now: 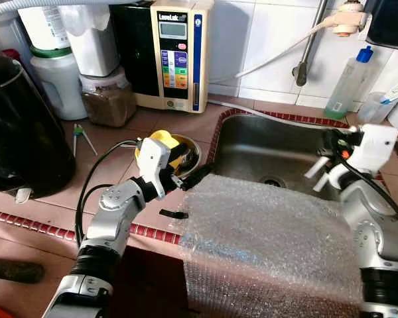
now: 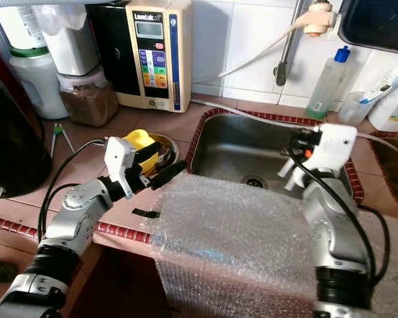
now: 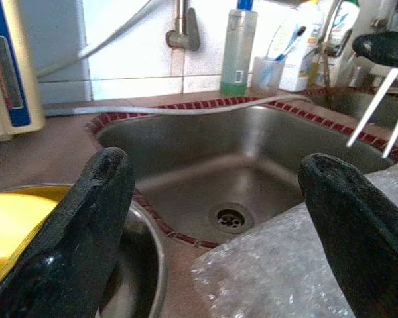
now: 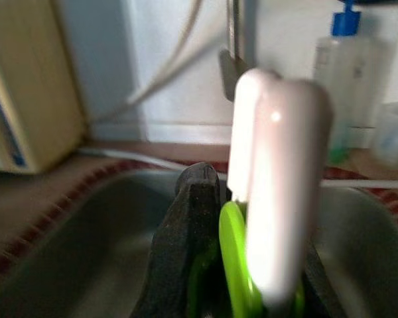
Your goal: Kitchen organization
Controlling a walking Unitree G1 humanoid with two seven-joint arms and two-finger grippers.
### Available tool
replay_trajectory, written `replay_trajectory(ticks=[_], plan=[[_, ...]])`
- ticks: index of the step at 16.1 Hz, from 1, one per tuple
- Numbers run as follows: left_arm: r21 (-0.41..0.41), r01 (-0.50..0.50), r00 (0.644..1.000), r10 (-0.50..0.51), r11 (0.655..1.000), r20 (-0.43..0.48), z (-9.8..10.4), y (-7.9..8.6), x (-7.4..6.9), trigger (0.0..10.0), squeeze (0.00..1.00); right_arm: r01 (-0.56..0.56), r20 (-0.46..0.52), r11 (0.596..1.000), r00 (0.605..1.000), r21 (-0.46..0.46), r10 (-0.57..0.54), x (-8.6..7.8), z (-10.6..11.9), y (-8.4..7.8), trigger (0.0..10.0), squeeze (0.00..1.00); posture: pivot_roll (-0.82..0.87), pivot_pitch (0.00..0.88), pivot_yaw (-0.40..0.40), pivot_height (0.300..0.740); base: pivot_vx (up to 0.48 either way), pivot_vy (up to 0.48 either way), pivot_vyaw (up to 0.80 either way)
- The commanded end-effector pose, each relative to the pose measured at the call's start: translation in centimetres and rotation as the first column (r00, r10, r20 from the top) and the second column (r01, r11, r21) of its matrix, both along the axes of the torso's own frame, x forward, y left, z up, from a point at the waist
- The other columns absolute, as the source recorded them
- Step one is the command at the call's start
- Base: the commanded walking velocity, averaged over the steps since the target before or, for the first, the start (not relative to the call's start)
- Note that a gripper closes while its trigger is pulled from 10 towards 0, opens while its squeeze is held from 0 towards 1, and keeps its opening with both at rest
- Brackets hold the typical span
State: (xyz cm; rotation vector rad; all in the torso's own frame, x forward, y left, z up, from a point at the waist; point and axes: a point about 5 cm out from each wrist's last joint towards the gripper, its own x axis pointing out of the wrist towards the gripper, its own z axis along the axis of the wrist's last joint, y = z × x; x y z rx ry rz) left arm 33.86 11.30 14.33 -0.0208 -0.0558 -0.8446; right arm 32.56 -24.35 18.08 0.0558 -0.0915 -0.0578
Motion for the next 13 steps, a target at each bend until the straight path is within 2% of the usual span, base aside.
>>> replay_trajectory(ticks=[1, 4, 6, 7, 8, 9, 10, 11, 13], plan=[[0.057, 0.000, 1.000, -0.001, 0.998, 0.018, -0.5, 0.2, -0.3, 10.0, 1.00, 0.052, -0.041, 0.998, 0.998, -0.035, -0.053, 0.0, -0.9, -1.6, 0.0, 0.00, 0.04, 0.000, 0.018, 0.740, 0.000, 0.000, 0.00], [0.110, 0.001, 1.000, -0.004, 0.994, 0.023, -1.1, 0.7, -0.6, 10.0, 1.00, 0.088, -0.112, 0.993, 0.989, -0.077, -0.096, 0.0, -2.6, -3.3, 0.0, 0.00, 0.05, 0.000, 0.022, 0.740, 0.000, 0.000, 0.00], [0.129, 0.035, 0.998, -0.041, 0.991, 0.041, -1.0, 0.5, -0.7, 10.0, 1.00, 0.065, -0.146, 0.995, 0.986, -0.077, -0.075, 0.2, -3.5, -3.7, 0.3, 0.00, 0.05, 0.000, 0.024, 0.740, 0.000, 0.000, 0.00], [0.133, 0.070, 0.996, -0.077, 0.989, 0.047, -0.9, 0.2, -0.9, 10.0, 1.00, 0.057, -0.165, 0.995, 0.984, -0.083, -0.070, 0.3, -3.8, -3.6, 3.0, 0.43, 0.05, 0.000, 0.024, 0.740, 0.000, 0.000, 0.00], [0.136, 0.090, 0.994, -0.097, 0.987, 0.048, -0.8, 0.1, -1.0, 10.0, 1.00, 0.054, -0.172, 0.995, 0.983, -0.082, -0.067, 0.3, -4.0, -3.6, 1.4, 1.00, 0.04, 0.000, 0.024, 0.740, 0.000, 0.000, 0.00], [0.141, 0.123, 0.990, -0.131, 0.982, 0.052, -0.6, -0.2, -1.1, 10.0, 1.00, 0.040, -0.192, 0.996, 0.980, -0.083, -0.055, 0.4, -4.5, -3.3, 0.0, 1.00, 0.04, 0.000, 0.025, 0.740, 0.000, 0.000, 0.00], [0.149, 0.125, 0.989, -0.135, 0.981, 0.058, -0.5, -0.2, -1.0, 10.0, 1.00, 0.034, -0.201, 0.996, 0.978, -0.083, -0.051, 0.4, -4.7, -3.2, 9.1, 1.00, 0.04, 0.000, 0.026, 0.740, 0.000, 0.000, 0.00], [0.161, 0.138, 0.987, -0.150, 0.977, 0.062, -0.4, -0.3, -1.0, 10.0, 1.00, 0.024, -0.224, 0.997, 0.974, -0.076, -0.040, 0.5, -5.3, -2.9, 10.0, 1.00, 0.04, 0.000, 0.028, 0.740, 0.000, 0.000, 0.00], [0.172, 0.157, 0.984, -0.169, 0.973, 0.059, -0.4, -0.3, -1.0, 10.0, 1.00, 0.023, -0.242, 0.995, 0.969, -0.100, -0.047, 0.3, -5.9, -2.6, 10.0, 1.00, 0.04, 0.000, 0.034, 0.740, 0.000, 0.000, 0.00]])
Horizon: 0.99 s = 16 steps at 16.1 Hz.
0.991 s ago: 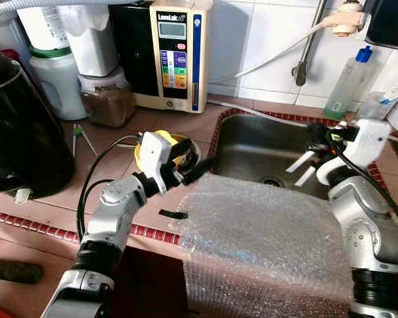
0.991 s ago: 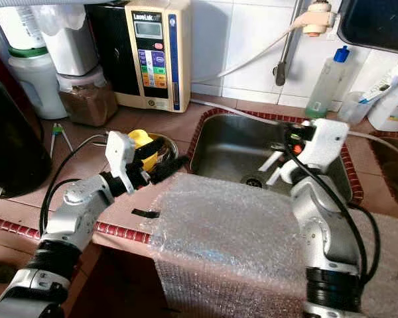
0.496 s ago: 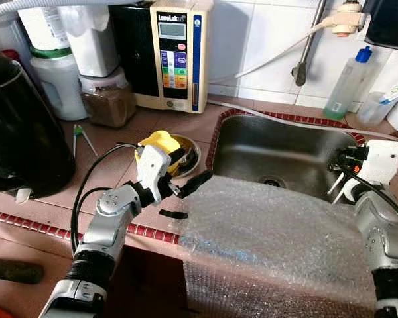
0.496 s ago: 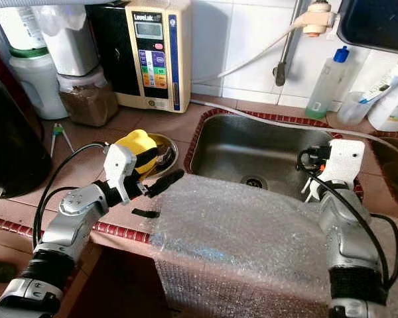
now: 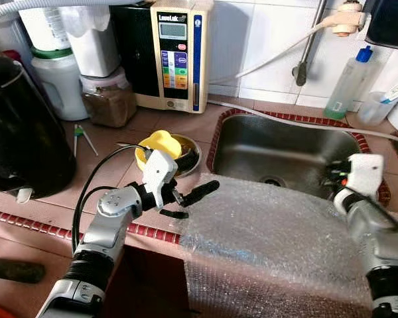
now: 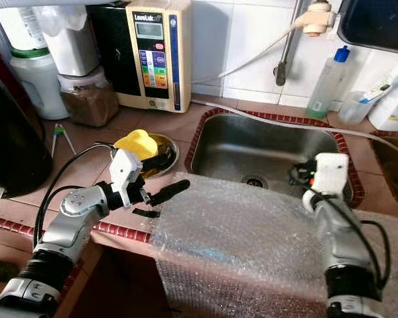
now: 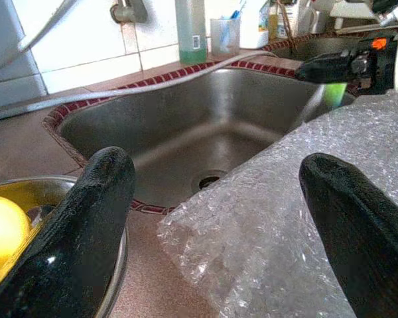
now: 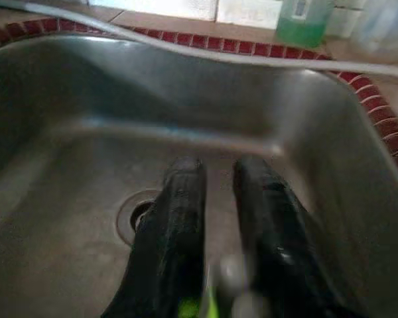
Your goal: Kitchen organization
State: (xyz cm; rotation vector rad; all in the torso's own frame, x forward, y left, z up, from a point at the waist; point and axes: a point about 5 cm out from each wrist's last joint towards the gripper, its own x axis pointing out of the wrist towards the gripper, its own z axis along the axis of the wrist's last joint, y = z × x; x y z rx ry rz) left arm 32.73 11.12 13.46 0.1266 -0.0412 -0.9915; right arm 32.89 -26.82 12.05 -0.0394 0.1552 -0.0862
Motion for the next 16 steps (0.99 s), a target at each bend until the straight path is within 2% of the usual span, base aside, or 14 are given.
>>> replay_trajectory(ticks=[1, 5, 7, 8, 9, 10, 11, 12, 13, 14, 16], plan=[[0.033, 0.030, 0.999, -0.031, 0.999, 0.025, 0.5, -0.1, 0.1, 10.0, 1.00, 0.027, -0.002, 0.999, 1.000, -0.017, -0.027, 0.0, -0.1, -0.3, 10.0, 1.00, 0.04, 0.000, 0.036, 0.740, 0.000, 0.000, 0.00], [0.033, 0.043, 0.999, -0.044, 0.999, 0.020, 0.5, -0.1, 0.1, 10.0, 1.00, 0.048, -0.012, 0.999, 0.999, 0.002, -0.048, -0.2, -0.5, -0.5, 10.0, 1.00, 0.04, 0.000, 0.041, 0.740, 0.000, 0.000, 0.00], [0.005, -0.020, 0.999, 0.020, 1.000, 0.032, 0.9, 0.2, 0.7, 10.0, 1.00, 0.030, 0.045, 0.999, 0.999, 0.014, -0.030, -0.1, 0.5, 0.0, 10.0, 1.00, 0.04, 0.000, 0.040, 0.740, 0.000, 0.000, 0.00], [-0.042, -0.103, 0.994, 0.105, 0.994, 0.036, 1.5, 0.6, 1.5, 10.0, 1.00, -0.009, 0.098, 1.000, 0.995, 0.000, 0.009, 0.0, 1.4, 1.0, 10.0, 1.00, 0.04, 0.000, 0.039, 0.740, 0.000, 0.000, 0.00], [-0.047, -0.115, 0.992, 0.116, 0.992, 0.038, 1.6, 0.6, 1.6, 10.0, 1.00, -0.017, 0.105, 1.000, 0.994, -0.005, 0.017, 0.0, 1.5, 1.2, 10.0, 1.00, 0.04, 0.000, 0.039, 0.740, 0.000, 0.000, 0.00], [-0.098, -0.227, 0.971, 0.233, 0.969, 0.055, 2.4, 1.4, 2.5, 10.0, 1.00, -0.124, 0.161, 0.991, 0.980, 0.041, 0.116, -0.4, 2.5, 3.7, 10.0, 1.00, 0.04, 0.000, 0.034, 0.740, 0.000, 0.000, 0.00], [-0.136, -0.279, 0.958, 0.286, 0.950, 0.033, 2.7, 1.8, 3.0, 10.0, 1.00, -0.170, 0.184, 0.985, 0.970, 0.034, 0.161, -0.8, 2.9, 4.9, 10.0, 1.00, 0.04, 0.000, 0.034, 0.740, 0.000, 0.000, 0.00], [-0.174, -0.376, 0.924, 0.381, 0.910, -0.007, 2.8, 2.7, 3.6, 10.0, 1.00, -0.260, 0.211, 0.964, 0.946, 0.045, 0.246, -1.7, 3.3, 7.1, 10.0, 1.00, 0.04, 0.000, 0.033, 0.740, 0.000, 0.000, 0.00], [-0.185, -0.409, 0.911, 0.411, 0.893, -0.027, 2.8, 3.0, 3.9, 10.0, 1.00, -0.294, 0.218, 0.955, 0.935, 0.045, 0.278, -2.1, 3.4, 7.9, 10.0, 1.00, 0.04, 0.000, 0.033, 0.740, 0.000, 0.000, 0.00], [-0.179, -0.487, 0.872, 0.488, 0.855, -0.043, 2.7, 3.8, 4.3, 10.0, 1.00, -0.389, 0.221, 0.921, 0.897, -0.012, 0.382, -3.4, 3.4, 10.0, 10.0, 1.00, 0.03, 0.000, 0.035, 0.740, 0.000, 0.000, 0.00], [-0.136, -0.580, 0.814, 0.579, 0.803, -0.053, 2.4, 4.8, 4.9, 10.0, 1.00, -0.469, 0.190, 0.879, 0.858, -0.093, 0.478, -5.0, 3.1, 12.0, 10.0, 1.00, 0.03, 0.000, 0.035, 0.740, 0.000, 0.000, 0.00]])
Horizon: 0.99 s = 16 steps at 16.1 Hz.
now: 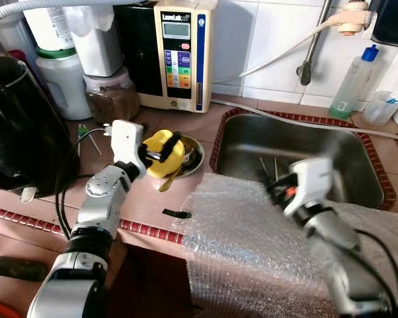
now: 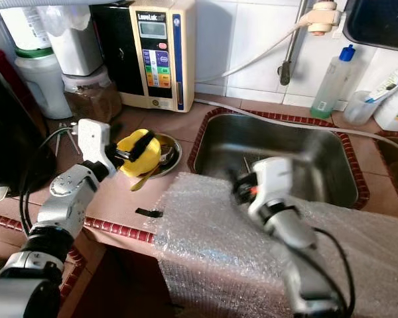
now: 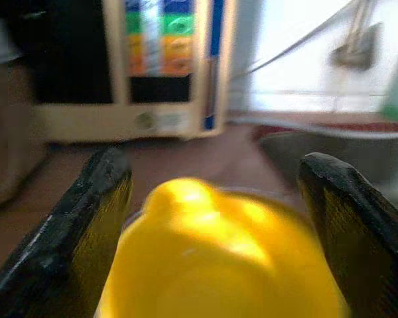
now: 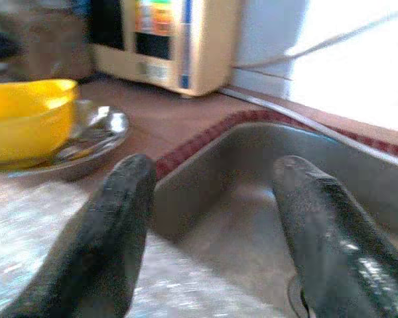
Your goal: Kitchen organization
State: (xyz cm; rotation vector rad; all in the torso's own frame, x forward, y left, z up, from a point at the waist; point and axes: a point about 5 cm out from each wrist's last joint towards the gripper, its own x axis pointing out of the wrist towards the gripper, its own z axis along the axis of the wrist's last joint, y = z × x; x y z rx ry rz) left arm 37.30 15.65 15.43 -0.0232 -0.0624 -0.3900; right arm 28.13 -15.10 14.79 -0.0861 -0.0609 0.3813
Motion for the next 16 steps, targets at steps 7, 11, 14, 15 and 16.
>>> replay_trajectory(ticks=[7, 11, 14, 15, 16], plan=[[0.114, -0.134, 0.983, 0.146, 0.984, -0.110, -1.1, 1.7, 0.9, 10.0, 1.00, -0.208, -0.060, 0.976, 0.977, -0.057, 0.205, -3.1, -0.3, 3.5, 10.0, 1.00, 0.03, 0.000, 0.041, 0.740, 0.000, 0.000, 0.00], [0.146, -0.143, 0.967, 0.170, 0.979, -0.191, -2.2, 2.1, 0.8, 10.0, 1.00, -0.269, -0.092, 0.961, 0.960, -0.058, 0.263, -3.8, -0.3, 4.1, 10.0, 1.00, 0.02, 0.000, 0.041, 0.740, 0.000, 0.000, 0.00], [0.122, -0.113, 0.967, 0.137, 0.986, -0.215, -2.2, 1.6, 0.9, 0.0, 1.00, -0.282, -0.102, 0.957, 0.956, -0.067, 0.275, -4.0, -0.3, 4.2, 10.0, 1.00, 0.02, 0.000, 0.041, 0.740, 0.000, 0.000, 0.00], [0.116, -0.100, 0.965, 0.125, 0.988, -0.230, -2.3, 1.5, 0.9, 0.0, 0.20, -0.288, -0.104, 0.955, 0.954, -0.073, 0.280, -4.0, -0.3, 4.3, 10.0, 1.00, 0.03, 0.000, 0.041, 0.740, 0.000, 0.000, 0.00], [0.123, -0.088, 0.960, 0.117, 0.989, -0.253, -2.4, 1.4, 0.9, 0.0, 0.00, -0.292, -0.104, 0.954, 0.953, -0.074, 0.283, -4.0, -0.3, 4.3, 10.0, 1.00, 0.03, 0.000, 0.042, 0.740, 0.000, 0.000, 0.00]])
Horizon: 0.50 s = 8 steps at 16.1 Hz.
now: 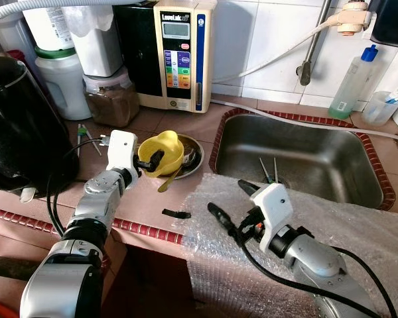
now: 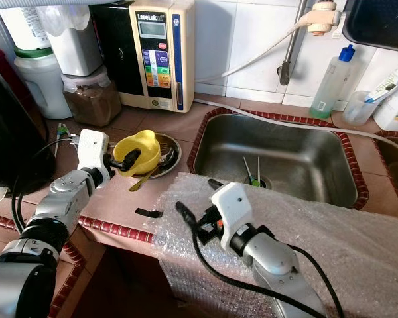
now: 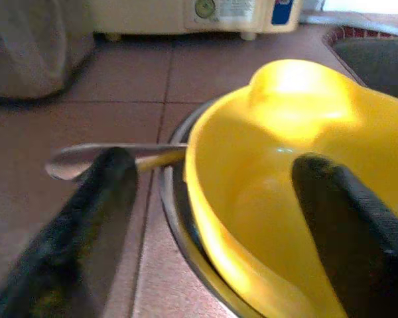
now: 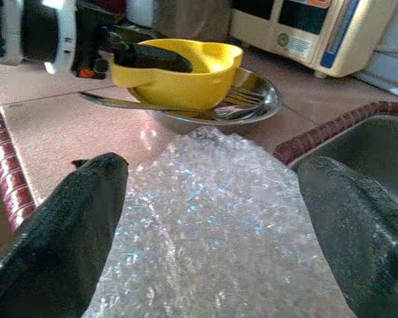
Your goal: Kitchen organization
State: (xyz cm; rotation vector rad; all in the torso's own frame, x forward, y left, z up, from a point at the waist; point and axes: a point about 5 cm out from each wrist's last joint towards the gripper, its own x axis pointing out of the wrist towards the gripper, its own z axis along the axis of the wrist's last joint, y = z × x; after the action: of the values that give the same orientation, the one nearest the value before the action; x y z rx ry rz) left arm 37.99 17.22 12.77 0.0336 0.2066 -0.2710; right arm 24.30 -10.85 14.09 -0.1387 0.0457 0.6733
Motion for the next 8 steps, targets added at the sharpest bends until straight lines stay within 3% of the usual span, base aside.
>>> replay_trajectory(ticks=[1, 8], plan=[[-0.010, 0.017, 1.000, -0.017, 1.000, -0.015, 0.28, -0.35, 0.21, 0.0, 0.00, -0.012, 0.012, 1.000, 1.000, -0.010, 0.012, -0.11, 0.41, 0.11, 10.0, 1.00, 0.03, 0.000, 0.043, 0.740, 0.000, 0.000, 0.00], [-0.089, 0.052, 0.998, -0.054, 0.995, -0.012, 0.85, -0.80, 0.35, 0.0, 0.00, -0.006, 0.007, 1.000, 1.000, -0.018, 0.006, -0.04, 0.25, 0.00, 10.0, 1.00, 0.02, 0.000, 0.048, 0.740, 0.000, 0.000, 0.00]])
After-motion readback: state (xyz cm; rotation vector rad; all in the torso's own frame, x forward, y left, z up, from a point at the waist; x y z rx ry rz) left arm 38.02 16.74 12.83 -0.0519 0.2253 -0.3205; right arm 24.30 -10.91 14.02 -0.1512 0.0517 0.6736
